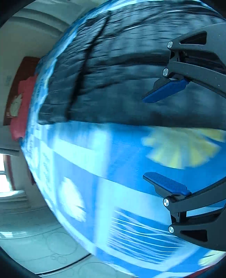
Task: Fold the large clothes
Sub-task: 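Grasp the jacket body with both tools and fold it over lengthwise, then grasp the jacket hem with both tools and lift it toward the collar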
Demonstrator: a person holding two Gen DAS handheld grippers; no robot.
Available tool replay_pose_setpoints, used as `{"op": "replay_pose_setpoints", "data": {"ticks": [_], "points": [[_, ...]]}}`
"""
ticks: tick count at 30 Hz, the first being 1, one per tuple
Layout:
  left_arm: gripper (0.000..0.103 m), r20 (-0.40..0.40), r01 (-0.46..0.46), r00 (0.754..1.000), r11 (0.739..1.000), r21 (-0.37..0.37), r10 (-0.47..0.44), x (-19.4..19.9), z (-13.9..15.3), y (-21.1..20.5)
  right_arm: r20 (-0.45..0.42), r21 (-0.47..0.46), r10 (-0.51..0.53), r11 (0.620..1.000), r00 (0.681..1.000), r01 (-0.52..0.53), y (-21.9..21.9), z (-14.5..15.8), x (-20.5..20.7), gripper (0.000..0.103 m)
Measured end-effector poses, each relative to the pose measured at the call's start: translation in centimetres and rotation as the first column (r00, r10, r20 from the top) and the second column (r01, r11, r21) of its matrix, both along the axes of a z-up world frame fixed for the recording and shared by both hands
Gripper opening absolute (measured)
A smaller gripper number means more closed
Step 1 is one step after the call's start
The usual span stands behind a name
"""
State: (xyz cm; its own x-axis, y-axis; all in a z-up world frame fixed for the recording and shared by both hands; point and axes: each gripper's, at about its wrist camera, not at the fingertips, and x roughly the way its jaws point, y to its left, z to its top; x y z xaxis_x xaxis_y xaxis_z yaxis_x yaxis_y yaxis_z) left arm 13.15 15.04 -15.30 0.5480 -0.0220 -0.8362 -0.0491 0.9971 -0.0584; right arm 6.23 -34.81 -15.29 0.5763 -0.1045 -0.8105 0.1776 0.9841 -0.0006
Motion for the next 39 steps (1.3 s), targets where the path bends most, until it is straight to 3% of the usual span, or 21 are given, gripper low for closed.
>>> {"op": "replay_pose_setpoints", "data": {"ticks": [8,16,18,20,23,30,34,39], "points": [[0.081,-0.049,-0.02,0.999,0.995,-0.102,0.015,-8.5,-1.4,0.4,-0.035,0.078,-0.018,0.997,0.999,0.02,-0.8,-1.3,-8.6,0.076],[0.08,-0.048,0.032,0.998,0.988,-0.153,-0.04,-11.1,-1.5,-0.9,-0.052,0.169,0.017,0.986,0.999,-0.008,0.0,-2.4,-10.8,0.076],[0.077,-0.046,0.043,0.998,0.986,-0.16,-0.051,-11.3,-1.6,-1.2,-0.06,0.185,0.036,0.983,0.998,-0.025,0.6,-2.9,-11.1,0.076],[0.066,-0.049,0.059,0.996,0.977,-0.203,-0.071,-11.4,-1.7,-1.4,-0.06,0.194,0.047,0.98,0.997,-0.034,1.3,-3.0,-11.5,0.075],[0.055,-0.044,0.083,0.995,0.972,-0.219,-0.095,-11.7,-1.6,-1.8,-0.061,0.219,0.071,0.974,0.996,-0.056,1.8,-3.1,-12.1,0.062],[0.043,-0.04,0.107,0.992,0.966,-0.237,-0.12,-12.4,-1.3,-2.2,-0.06,0.245,0.086,0.967,0.994,-0.069,2.4,-2.6,-12.9,0.039],[0.027,-0.024,0.114,0.992,0.968,-0.224,-0.123,-12.7,-0.9,-2.5,-0.048,0.244,0.093,0.967,0.994,-0.079,2.5,-2.3,-13.2,0.019],[0.014,0.012,0.127,0.992,0.969,-0.213,-0.128,-13.0,0.5,-2.7,0.009,0.258,0.095,0.961,0.995,-0.094,2.6,-0.8,-13.8,0.011]]}}
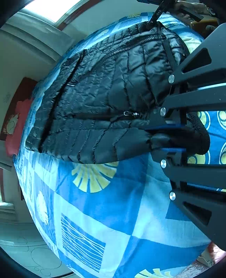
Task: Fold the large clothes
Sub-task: 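Grasp the jacket hem with both tools and lift it toward the collar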
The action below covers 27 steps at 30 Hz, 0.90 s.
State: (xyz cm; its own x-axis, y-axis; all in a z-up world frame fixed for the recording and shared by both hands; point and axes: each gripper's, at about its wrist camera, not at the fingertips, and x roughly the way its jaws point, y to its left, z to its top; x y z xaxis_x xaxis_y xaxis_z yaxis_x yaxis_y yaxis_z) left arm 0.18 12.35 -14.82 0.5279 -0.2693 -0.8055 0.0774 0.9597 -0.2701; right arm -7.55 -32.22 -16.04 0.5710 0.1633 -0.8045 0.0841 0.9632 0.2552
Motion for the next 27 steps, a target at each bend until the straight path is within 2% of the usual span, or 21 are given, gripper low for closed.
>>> {"op": "replay_pose_setpoints", "data": {"ticks": [6,10,16,22,27], "points": [[0.013,0.036,0.001,0.999,0.999,-0.04,0.001,0.2,1.6,0.7,0.078,0.026,0.013,1.0,0.997,-0.015,0.1,2.4,-0.3,0.01],[0.012,0.04,-0.01,0.999,0.996,-0.084,0.014,0.7,2.3,1.2,0.108,0.075,0.014,0.997,0.994,-0.022,-0.3,3.4,0.1,0.01],[0.011,0.087,0.001,0.996,0.995,-0.098,0.007,2.2,4.1,0.9,0.154,0.158,-0.002,0.987,0.988,-0.023,-1.1,4.8,2.1,0.01],[0.011,0.144,0.013,0.989,0.988,-0.157,0.01,5.6,6.9,0.8,0.199,0.214,-0.024,0.977,0.98,-0.02,-2.2,6.2,6.9,0.009],[0.012,0.154,0.012,0.988,0.979,-0.203,0.02,11.5,8.3,0.1,0.193,0.261,-0.057,0.965,0.98,0.005,-3.5,6.0,12.6,0.01]]}}
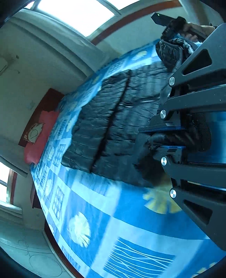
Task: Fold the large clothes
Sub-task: 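Grasp the jacket hem with both tools and lift it toward the collar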
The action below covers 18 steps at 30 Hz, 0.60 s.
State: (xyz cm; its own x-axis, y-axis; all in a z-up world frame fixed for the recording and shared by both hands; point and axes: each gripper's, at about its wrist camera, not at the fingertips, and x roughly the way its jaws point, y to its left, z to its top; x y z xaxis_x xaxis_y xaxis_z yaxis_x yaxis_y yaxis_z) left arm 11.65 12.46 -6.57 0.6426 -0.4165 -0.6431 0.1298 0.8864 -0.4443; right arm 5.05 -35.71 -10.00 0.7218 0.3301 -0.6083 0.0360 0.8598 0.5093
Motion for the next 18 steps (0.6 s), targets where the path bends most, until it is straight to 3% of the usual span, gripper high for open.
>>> {"op": "replay_pose_setpoints", "data": {"ticks": [5,10,13,18], "points": [[0.012,-0.025,-0.007,1.0,1.0,0.02,0.008,6.2,-1.1,-1.3,-0.064,0.036,-0.02,0.999,0.998,0.023,-1.0,-2.3,6.7,0.01],[0.012,-0.128,-0.023,0.991,0.999,0.035,0.028,11.8,-5.5,-1.9,-0.166,0.025,-0.029,0.999,0.986,0.033,-1.1,-6.3,11.8,0.01],[0.012,-0.185,-0.027,0.982,0.999,0.03,0.032,13.5,-8.4,-1.9,-0.192,0.006,-0.029,1.0,0.981,0.03,-0.7,-8.1,13.2,0.01],[0.012,-0.18,-0.007,0.984,1.0,-0.016,0.004,13.9,-9.3,-1.6,-0.19,0.013,-0.021,1.0,0.982,0.024,-0.7,-8.6,13.5,0.01]]}}
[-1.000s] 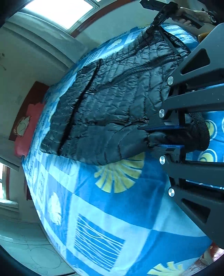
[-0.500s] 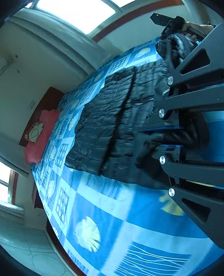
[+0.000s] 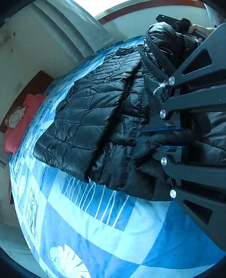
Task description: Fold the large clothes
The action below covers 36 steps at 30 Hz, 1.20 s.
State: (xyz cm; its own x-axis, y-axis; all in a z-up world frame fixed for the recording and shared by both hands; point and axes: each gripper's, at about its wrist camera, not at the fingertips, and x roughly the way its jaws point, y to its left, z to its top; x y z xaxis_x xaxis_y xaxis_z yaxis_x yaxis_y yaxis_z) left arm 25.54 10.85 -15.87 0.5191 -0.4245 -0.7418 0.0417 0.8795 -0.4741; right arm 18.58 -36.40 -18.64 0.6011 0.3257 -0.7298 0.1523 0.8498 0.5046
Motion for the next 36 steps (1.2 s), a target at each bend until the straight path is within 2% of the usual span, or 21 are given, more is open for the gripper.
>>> {"op": "replay_pose_setpoints", "data": {"ticks": [5,9,14,18,22,28,30,31,32,36], "points": [[0.017,0.033,0.043,0.999,0.999,-0.019,-0.043,-0.4,1.7,0.6,-0.004,-0.001,0.004,1.0,1.0,-0.004,-0.2,0.1,-0.2,0.01],[0.022,0.03,0.051,0.998,0.994,-0.098,-0.048,-0.7,3.2,1.9,-0.014,-0.003,0.002,1.0,1.0,-0.002,-0.2,0.4,0.1,0.01],[0.027,0.007,0.048,0.999,0.975,-0.216,-0.048,-1.3,4.1,3.9,-0.022,0.002,0.0,1.0,1.0,0.0,-0.1,0.5,0.4,0.01],[0.028,0.019,0.07,0.998,0.977,-0.203,-0.068,-2.1,4.7,4.3,-0.027,0.0,-0.001,1.0,1.0,0.001,-0.1,0.7,0.5,0.011],[0.029,0.035,0.087,0.996,0.968,-0.234,-0.081,-2.8,5.3,5.2,-0.031,-0.013,-0.002,1.0,1.0,0.001,0.0,1.0,0.8,0.011],[0.029,0.043,0.099,0.995,0.966,-0.238,-0.091,-3.4,5.5,5.9,-0.03,-0.003,-0.005,1.0,1.0,0.005,-0.1,1.5,0.7,0.013],[0.034,0.049,0.081,0.996,0.964,-0.253,-0.071,-3.6,5.6,6.7,-0.036,-0.012,-0.006,1.0,0.999,0.005,-0.1,1.4,0.8,0.013],[0.047,0.06,0.044,0.998,0.974,-0.221,-0.031,-3.8,5.9,7.3,-0.039,-0.018,-0.01,1.0,0.999,0.009,-0.1,1.3,0.8,0.013],[0.055,0.077,0.003,0.997,0.983,-0.184,0.012,-4.1,6.1,8.0,-0.04,-0.018,-0.014,1.0,0.999,0.013,-0.2,1.2,0.9,0.013],[0.055,0.085,-0.049,0.995,0.995,-0.089,0.057,-4.5,5.9,9.6,-0.038,-0.004,-0.023,1.0,0.999,0.022,-0.5,1.3,0.8,0.014]]}}
